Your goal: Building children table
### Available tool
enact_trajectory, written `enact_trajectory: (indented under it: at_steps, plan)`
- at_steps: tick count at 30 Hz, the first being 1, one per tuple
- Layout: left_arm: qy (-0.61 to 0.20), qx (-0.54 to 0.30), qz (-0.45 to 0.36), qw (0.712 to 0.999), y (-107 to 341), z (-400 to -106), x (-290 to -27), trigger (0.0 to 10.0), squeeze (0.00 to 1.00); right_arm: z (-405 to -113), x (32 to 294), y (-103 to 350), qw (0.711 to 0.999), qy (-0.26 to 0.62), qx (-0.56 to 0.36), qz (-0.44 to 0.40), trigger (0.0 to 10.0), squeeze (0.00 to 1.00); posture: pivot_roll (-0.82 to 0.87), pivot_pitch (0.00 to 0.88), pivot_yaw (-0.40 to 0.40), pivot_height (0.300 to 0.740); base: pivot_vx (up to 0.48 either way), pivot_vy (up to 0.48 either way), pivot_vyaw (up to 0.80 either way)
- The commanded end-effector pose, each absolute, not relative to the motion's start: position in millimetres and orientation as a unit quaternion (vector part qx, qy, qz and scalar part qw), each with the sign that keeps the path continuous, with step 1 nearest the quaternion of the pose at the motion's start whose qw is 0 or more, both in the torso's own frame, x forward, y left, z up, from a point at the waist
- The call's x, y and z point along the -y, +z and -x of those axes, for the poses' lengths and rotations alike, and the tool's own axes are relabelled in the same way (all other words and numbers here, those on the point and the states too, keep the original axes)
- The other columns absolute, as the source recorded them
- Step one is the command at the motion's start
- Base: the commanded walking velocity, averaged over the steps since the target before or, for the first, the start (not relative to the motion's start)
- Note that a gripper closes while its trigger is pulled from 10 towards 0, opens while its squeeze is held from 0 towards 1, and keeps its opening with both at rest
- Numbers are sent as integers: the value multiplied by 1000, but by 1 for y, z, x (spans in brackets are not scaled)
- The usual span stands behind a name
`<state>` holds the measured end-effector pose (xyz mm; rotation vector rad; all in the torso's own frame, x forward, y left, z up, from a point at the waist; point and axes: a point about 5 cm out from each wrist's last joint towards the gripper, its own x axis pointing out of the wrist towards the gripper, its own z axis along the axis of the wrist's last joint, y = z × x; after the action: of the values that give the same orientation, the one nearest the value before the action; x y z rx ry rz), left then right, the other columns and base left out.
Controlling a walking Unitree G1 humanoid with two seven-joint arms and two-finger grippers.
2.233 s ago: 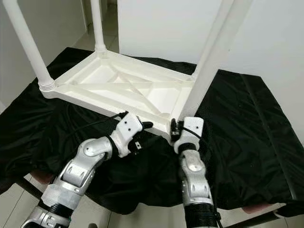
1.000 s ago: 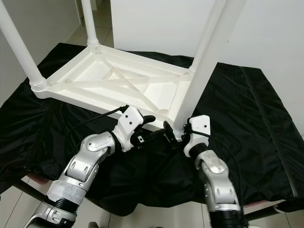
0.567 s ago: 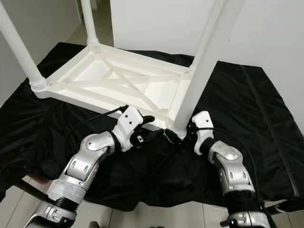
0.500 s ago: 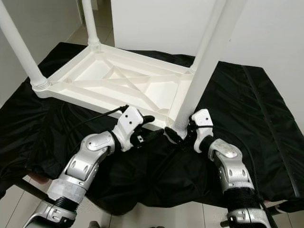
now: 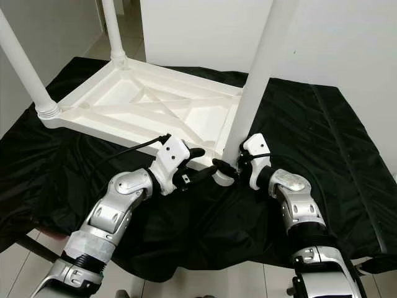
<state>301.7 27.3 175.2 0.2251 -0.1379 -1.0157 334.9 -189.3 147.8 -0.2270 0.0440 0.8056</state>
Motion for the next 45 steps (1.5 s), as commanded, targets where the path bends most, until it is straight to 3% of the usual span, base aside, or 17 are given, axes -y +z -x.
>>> enact_trajectory:
  at_steps: [1,4,5,8,12,22,25,27,30,32,38,39,40,41,45]
  plan:
    - [-428,73,-108,894,176,-308,-30,10000,0,-332,192,136,906,400,-50,127,0,0,0,58,-44,740,0,0,0]
    - [-428,74,-111,894,176,-308,-30,10000,0,-330,193,134,907,399,-52,126,0,0,0,58,-45,740,0,0,0]
    - [-428,74,-114,894,176,-308,-30,10000,0,-330,194,134,911,389,-51,129,10000,0,0,58,-45,740,0,0,0]
    - [-427,75,-118,893,176,-308,-30,10000,0,-330,195,134,917,378,-49,114,10000,0,-5,59,-47,740,0,0,0]
    - [-427,76,-122,893,176,-309,-31,10000,0,-333,198,134,951,284,-48,113,10000,0,-8,58,-51,740,0,0,0]
    - [-426,77,-124,893,176,-308,-32,10000,0,-322,161,127,987,153,-38,34,10000,0,-3,56,-55,740,0,0,0]
    - [-429,76,-128,891,175,-306,-31,10000,0,-319,149,124,999,26,-36,-27,10000,0,-1,56,-52,740,0,0,0]
    - [-429,76,-128,891,175,-306,-31,10000,0,-319,149,124,999,26,-36,-27,10000,0,-1,56,-52,740,0,0,0]
    - [-430,76,-132,890,175,-308,-33,10000,0,-314,137,123,992,-113,-41,-49,10000,0,2,53,-47,740,0,0,0]
    - [-430,75,-134,890,175,-308,-32,10000,0,-315,122,126,993,-102,-40,-51,10000,0,0,50,-45,740,0,0,0]
    - [-439,76,-139,884,173,-305,-29,10000,0,-312,116,141,997,-37,7,-64,10000,0,-1,44,-51,740,0,0,0]
    - [-438,77,-141,884,173,-305,-28,10000,0,-311,118,142,997,-33,12,-63,10000,631,0,44,-52,740,0,0,0]
    - [-438,77,-141,884,173,-305,-28,10000,0,-311,118,142,997,-33,12,-63,10000,631,0,44,-52,740,0,0,0]
    - [-437,78,-142,885,174,-306,-28,10000,0,-310,120,144,997,-29,20,-66,10000,1000,2,41,-54,740,0,0,0]
    - [-435,81,-141,886,176,-306,-27,10000,0,-310,127,145,998,-33,26,-56,10000,1000,4,37,-57,740,0,0,0]
